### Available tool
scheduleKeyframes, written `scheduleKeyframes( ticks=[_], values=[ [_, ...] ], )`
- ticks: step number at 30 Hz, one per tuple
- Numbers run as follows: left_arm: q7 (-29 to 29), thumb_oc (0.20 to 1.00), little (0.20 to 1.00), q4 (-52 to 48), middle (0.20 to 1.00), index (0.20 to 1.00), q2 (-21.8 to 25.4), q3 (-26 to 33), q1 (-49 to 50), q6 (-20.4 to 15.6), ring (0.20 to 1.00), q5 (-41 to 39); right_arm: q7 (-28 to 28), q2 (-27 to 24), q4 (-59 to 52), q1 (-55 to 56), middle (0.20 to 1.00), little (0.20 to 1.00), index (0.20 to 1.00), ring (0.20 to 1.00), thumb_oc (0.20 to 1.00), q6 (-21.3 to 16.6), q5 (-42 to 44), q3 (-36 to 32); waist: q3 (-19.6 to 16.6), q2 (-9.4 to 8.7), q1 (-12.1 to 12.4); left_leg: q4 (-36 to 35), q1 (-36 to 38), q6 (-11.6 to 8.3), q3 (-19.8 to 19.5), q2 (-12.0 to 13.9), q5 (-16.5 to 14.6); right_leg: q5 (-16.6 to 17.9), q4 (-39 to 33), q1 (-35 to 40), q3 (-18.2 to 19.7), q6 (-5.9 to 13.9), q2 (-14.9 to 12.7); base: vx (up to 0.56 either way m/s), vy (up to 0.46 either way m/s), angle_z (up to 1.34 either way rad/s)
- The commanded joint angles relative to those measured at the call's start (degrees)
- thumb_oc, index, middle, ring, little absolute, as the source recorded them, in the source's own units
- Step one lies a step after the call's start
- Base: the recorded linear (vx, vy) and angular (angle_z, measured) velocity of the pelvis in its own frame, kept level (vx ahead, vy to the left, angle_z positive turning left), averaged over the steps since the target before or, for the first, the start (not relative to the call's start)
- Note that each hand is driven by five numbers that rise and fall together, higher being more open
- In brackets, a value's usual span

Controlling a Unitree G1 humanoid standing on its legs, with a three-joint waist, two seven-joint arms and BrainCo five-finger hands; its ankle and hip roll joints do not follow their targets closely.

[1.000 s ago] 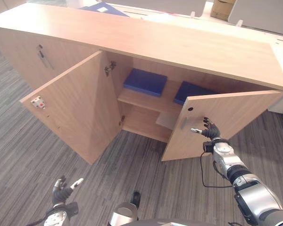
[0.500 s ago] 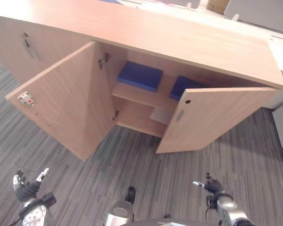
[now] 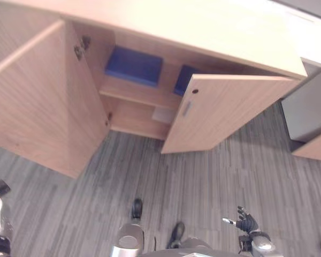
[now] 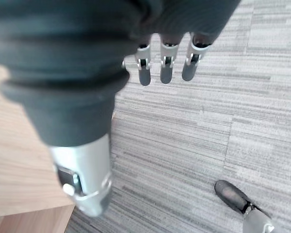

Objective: Put the empty folder in the office cabinet

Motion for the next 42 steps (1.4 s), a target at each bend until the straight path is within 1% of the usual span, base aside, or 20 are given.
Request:
scheduleKeyframes(
  ticks=[1, 5, 7, 10, 14, 15, 17, 19, 20, 23, 24, 25, 27, 28, 30, 31, 38, 39, 40, 42],
  values=[
    [2.1, 1.000, 1.000, 2.5, 1.000, 1.000, 3.6, 3.7, -0.3, 0.9, 1.000, -1.5, 0.0, -5.6, -0.7, -3.4, 1.000, 1.000, 1.000, 1.000, 1.000, -3.8, 2.4, -0.7, -0.1, 4.01, 1.6, 2.1, 4.3, -0.93, 2.3, 4.3, -10.5, -0.4, 2.9, -4.1, 3.1, 4.34, -2.4, -0.09, -0.002, -0.03],
    [1.8, 1.000, 1.000, 3.4, 1.000, 1.000, 5.4, 3.3, -2.2, 3.5, 1.000, 0.3, 0.3, -5.9, -2.1, -4.5, 1.000, 1.000, 1.000, 1.000, 1.000, -3.7, 3.4, -0.5, 0.7, 2.96, 1.1, 2.8, 3.2, -0.98, 3.2, 4.9, -10.8, -0.1, 3.0, -5.1, 3.5, 4.52, -2.2, -0.10, 0.020, 0.02],
    [1.8, 1.000, 1.000, 3.4, 1.000, 1.000, 5.4, 3.3, -2.2, 3.5, 1.000, 0.3, 0.3, -5.9, -2.1, -4.5, 1.000, 1.000, 1.000, 1.000, 1.000, -3.7, 3.4, -0.5, 0.7, 2.96, 1.1, 2.8, 3.2, -0.98, 3.2, 4.9, -10.8, -0.1, 3.0, -5.1, 3.5, 4.52, -2.2, -0.04, 0.024, 0.01],
    [-2.8, 1.000, 1.000, 5.9, 1.000, 1.000, 8.8, 0.1, -7.2, 5.9, 1.000, -0.4, 2.2, -7.8, -2.1, -7.1, 1.000, 1.000, 1.000, 1.000, 1.000, -3.4, 5.4, -0.8, 2.6, 1.18, 0.1, 4.8, 0.8, -1.27, 4.3, 6.0, -11.3, 0.2, 3.2, -7.1, 5.3, 4.15, -1.2, -0.16, 0.035, -0.04],
    [-4.4, 1.000, 1.000, 6.0, 1.000, 1.000, 9.0, -0.5, -7.8, 6.3, 1.000, -0.7, 2.4, -8.1, -2.1, -7.5, 1.000, 1.000, 1.000, 1.000, 1.000, -3.4, 5.5, -0.7, 3.0, 1.00, 0.0, 4.8, 0.6, -1.40, 4.5, 6.2, -11.2, 0.3, 3.2, -7.3, 5.5, 4.12, -1.0, -0.06, -0.003, -0.01],
    [-6.2, 1.000, 1.000, 5.9, 1.000, 1.000, 8.3, -3.2, -9.6, 7.4, 1.000, 0.2, 3.2, -9.0, -2.1, -8.5, 1.000, 1.000, 1.000, 1.000, 1.000, -3.4, 6.5, -1.2, 3.7, 0.66, -0.4, 4.9, 0.3, -1.48, 4.5, 6.4, -11.3, 0.3, 3.3, -7.8, 6.0, 3.98, -0.6, -0.08, -0.001, -0.06],
    [-6.2, 1.000, 1.000, 5.9, 1.000, 1.000, 8.3, -3.2, -9.6, 7.4, 1.000, 0.2, 3.2, -9.0, -2.1, -8.5, 1.000, 1.000, 1.000, 1.000, 1.000, -3.4, 6.5, -1.2, 3.7, 0.66, -0.4, 4.9, 0.3, -1.48, 4.5, 6.4, -11.3, 0.3, 3.3, -7.8, 6.0, 3.98, -0.6, -0.05, -0.003, -0.12],
    [-6.9, 1.000, 1.000, 6.2, 1.000, 1.000, 7.3, -5.0, -10.6, 7.5, 1.000, 0.1, 3.9, -9.4, -1.9, -9.0, 1.000, 1.000, 1.000, 1.000, 1.000, -3.3, 6.9, -1.7, 3.8, 0.45, -0.8, 4.9, 0.2, -1.54, 4.6, 6.5, -11.3, 0.3, 3.1, -7.9, 6.5, 3.91, -0.3, -0.04, 0.001, -0.16],
    [-6.9, 1.000, 1.000, 7.1, 1.000, 1.000, 6.3, -7.6, -12.8, 7.2, 1.000, 1.5, 4.2, -10.0, -1.7, -9.6, 1.000, 1.000, 1.000, 1.000, 1.000, -3.3, 7.4, -2.2, 3.8, 0.18, -1.6, 4.8, 0.2, -1.76, 5.0, 6.6, -11.1, 0.5, 2.9, -8.1, 7.2, 3.77, 0.1, -0.03, 0.011, 0.03],
    [-7.1, 1.000, 1.000, 8.4, 1.000, 1.000, 6.2, -9.0, -14.5, 7.0, 1.000, 1.4, 4.1, -10.8, -1.3, -10.3, 1.000, 1.000, 1.000, 1.000, 1.000, -3.1, 7.7, -2.5, 3.9, 0.18, -2.3, 4.8, -0.1, -1.96, 5.3, 6.7, -11.0, 0.4, 3.0, -8.6, 7.9, 3.60, 0.3, -0.06, 0.045, 0.04],
    [-10.2, 1.000, 1.000, 9.5, 1.000, 1.000, 6.9, -10.6, -16.6, 7.4, 1.000, -0.6, 4.4, -11.4, -0.3, -11.2, 1.000, 1.000, 1.000, 1.000, 1.000, -3.3, 7.9, -2.5, 4.2, 0.25, -3.0, 4.8, -0.3, -2.28, 5.6, 7.1, -10.7, 0.4, 3.3, -9.3, 8.7, 3.48, 0.7, -0.04, 0.016, -0.05],
    [-10.2, 1.000, 1.000, 9.5, 1.000, 1.000, 6.9, -10.6, -16.6, 7.4, 1.000, -0.6, 4.4, -11.4, -0.3, -11.2, 1.000, 1.000, 1.000, 1.000, 1.000, -3.3, 7.9, -2.5, 4.2, 0.25, -3.0, 4.8, -0.3, -2.28, 5.6, 7.1, -10.7, 0.4, 3.3, -9.3, 8.7, 3.48, 0.7, -0.07, 0.012, -0.16],
    [-16.6, 1.000, 1.000, 9.3, 1.000, 1.000, 7.0, -12.7, -19.3, 10.3, 1.000, -4.0, 4.8, -11.9, 0.0, -11.8, 1.000, 1.000, 1.000, 1.000, 1.000, -3.3, 8.4, -2.6, 4.5, 0.42, -3.8, 4.5, 0.0, -2.45, 6.1, 7.5, -10.6, 0.2, 3.5, -9.8, 9.1, 3.46, 1.0, -0.06, -0.008, -0.18],
    [-16.6, 1.000, 1.000, 9.3, 1.000, 1.000, 7.0, -12.7, -19.3, 10.3, 1.000, -4.0, 4.8, -11.9, 0.0, -11.8, 1.000, 1.000, 1.000, 1.000, 1.000, -3.3, 8.4, -2.6, 4.5, 0.42, -3.8, 4.5, 0.0, -2.45, 6.1, 7.5, -10.6, 0.2, 3.5, -9.8, 9.1, 3.46, 1.0, -0.04, 0.003, -0.04],
    [-19.0, 1.000, 1.000, 8.6, 1.000, 1.000, 5.2, -14.1, -19.6, 11.8, 1.000, -4.9, 4.7, -12.1, -0.9, -12.1, 1.000, 1.000, 1.000, 1.000, 1.000, -2.5, 8.6, -2.9, 4.6, 0.77, -4.4, 4.2, 0.4, -2.45, 6.4, 7.5, -10.6, 0.2, 3.5, -9.9, 9.4, 3.36, 1.1, 0.00, 0.000, 0.00],
    [-20.0, 1.000, 1.000, 8.6, 1.000, 1.000, 2.3, -15.6, -19.0, 11.9, 1.000, -4.8, 4.6, -11.8, -1.1, -12.0, 1.000, 1.000, 1.000, 1.000, 1.000, -2.3, 8.4, -3.3, 4.2, 1.09, -5.1, 4.0, 0.7, -2.46, 6.7, 7.4, -10.5, 0.1, 3.4, -9.9, 9.9, 3.16, 1.3, 0.00, 0.000, 0.00],
    [-21.9, 1.000, 1.000, 9.8, 1.000, 1.000, -4.6, -19.5, -20.2, 10.8, 1.000, -6.8, 3.7, -10.8, -0.2, -11.8, 1.000, 1.000, 1.000, 1.000, 1.000, -2.1, 8.3, -3.2, 2.8, 1.64, -7.7, 3.9, 1.6, -2.47, 8.5, 7.4, -10.4, 0.4, 3.0, -10.3, 12.1, 2.72, 2.0, 0.02, -0.001, -0.19],
    [-21.9, 1.000, 1.000, 9.8, 1.000, 1.000, -4.6, -19.5, -20.2, 10.8, 1.000, -6.8, 3.7, -10.8, -0.2, -11.8, 1.000, 1.000, 1.000, 1.000, 1.000, -2.1, 8.3, -3.2, 2.8, 1.64, -7.7, 3.9, 1.6, -2.47, 8.5, 7.4, -10.4, 0.4, 3.0, -10.3, 12.1, 2.72, 2.0, 0.11, 0.039, -0.18],
    [-22.2, 1.000, 1.000, 10.0, 1.000, 1.000, -5.9, -20.3, -20.6, 10.6, 1.000, -7.2, 3.5, -10.5, 0.1, -11.4, 1.000, 1.000, 1.000, 1.000, 1.000, -2.3, 8.2, -3.2, 2.3, 2.20, -8.3, 3.7, 2.6, -2.65, 8.3, 7.4, -11.7, -0.4, 2.9, -9.6, 12.7, 3.19, 2.2, 0.15, 0.054, -0.25],
    [-22.1, 1.000, 1.000, 10.1, 1.000, 1.000, -8.8, -22.4, -22.3, 11.0, 1.000, -6.9, 2.9, -9.6, 0.2, -10.8, 1.000, 1.000, 1.000, 1.000, 1.000, -2.3, 7.1, -3.3, 1.4, 2.79, -10.1, 3.8, 3.5, -2.48, 9.5, 7.3, -11.9, -0.1, 2.8, -9.6, 13.9, 3.22, 2.3, 0.15, 0.058, -0.46]
  ],
)
